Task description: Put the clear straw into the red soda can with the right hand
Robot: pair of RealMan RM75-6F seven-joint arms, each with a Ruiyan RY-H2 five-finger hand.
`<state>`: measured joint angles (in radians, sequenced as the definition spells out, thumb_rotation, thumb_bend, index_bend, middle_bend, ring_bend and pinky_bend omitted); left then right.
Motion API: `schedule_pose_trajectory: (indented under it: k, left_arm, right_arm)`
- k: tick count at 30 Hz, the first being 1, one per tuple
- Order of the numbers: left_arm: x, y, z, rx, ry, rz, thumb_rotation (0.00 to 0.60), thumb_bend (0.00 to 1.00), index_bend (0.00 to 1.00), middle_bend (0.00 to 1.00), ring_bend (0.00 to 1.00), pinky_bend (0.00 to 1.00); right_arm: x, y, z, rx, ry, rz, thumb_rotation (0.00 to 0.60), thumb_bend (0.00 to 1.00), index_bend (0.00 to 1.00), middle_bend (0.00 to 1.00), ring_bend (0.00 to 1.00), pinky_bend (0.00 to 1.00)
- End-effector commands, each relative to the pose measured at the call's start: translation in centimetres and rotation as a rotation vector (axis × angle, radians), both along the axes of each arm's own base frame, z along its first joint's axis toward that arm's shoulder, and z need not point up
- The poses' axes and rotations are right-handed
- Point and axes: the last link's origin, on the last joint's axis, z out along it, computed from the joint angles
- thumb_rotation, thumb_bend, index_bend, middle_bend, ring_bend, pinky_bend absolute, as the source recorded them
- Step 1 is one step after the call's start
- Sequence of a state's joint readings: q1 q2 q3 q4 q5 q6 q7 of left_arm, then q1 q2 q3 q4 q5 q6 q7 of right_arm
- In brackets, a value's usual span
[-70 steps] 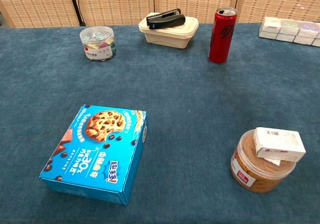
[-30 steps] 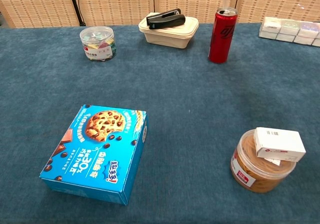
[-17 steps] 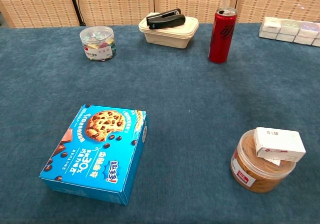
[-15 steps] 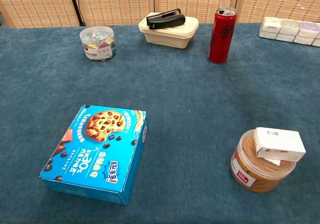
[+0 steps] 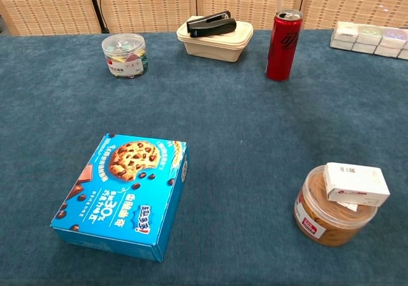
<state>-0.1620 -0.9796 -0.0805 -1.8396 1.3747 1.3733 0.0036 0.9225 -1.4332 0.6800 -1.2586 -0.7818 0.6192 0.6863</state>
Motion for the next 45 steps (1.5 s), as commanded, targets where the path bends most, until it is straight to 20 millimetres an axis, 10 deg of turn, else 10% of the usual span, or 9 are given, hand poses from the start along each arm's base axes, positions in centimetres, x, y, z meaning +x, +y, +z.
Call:
schedule_pose_trajectory:
  k: [1,45]
  left_arm:
    - [0.0,0.0,0.0,0.001,0.0,-0.001,0.6,0.0,0.0,0.0,0.0,0.0]
    - [0.1,0.2,-0.2,-0.016,0.001,0.003,0.6,0.0,0.0,0.0,0.0,0.0]
  right_arm:
    - [0.0,0.1,0.0,0.002,0.0,0.001,0.6,0.55,0.58,0.0,0.0,0.0]
    - [-3.5,-0.1,-3.2,0.038,0.089,-0.02,0.6,0.55,0.58,0.0,0.0,0.0]
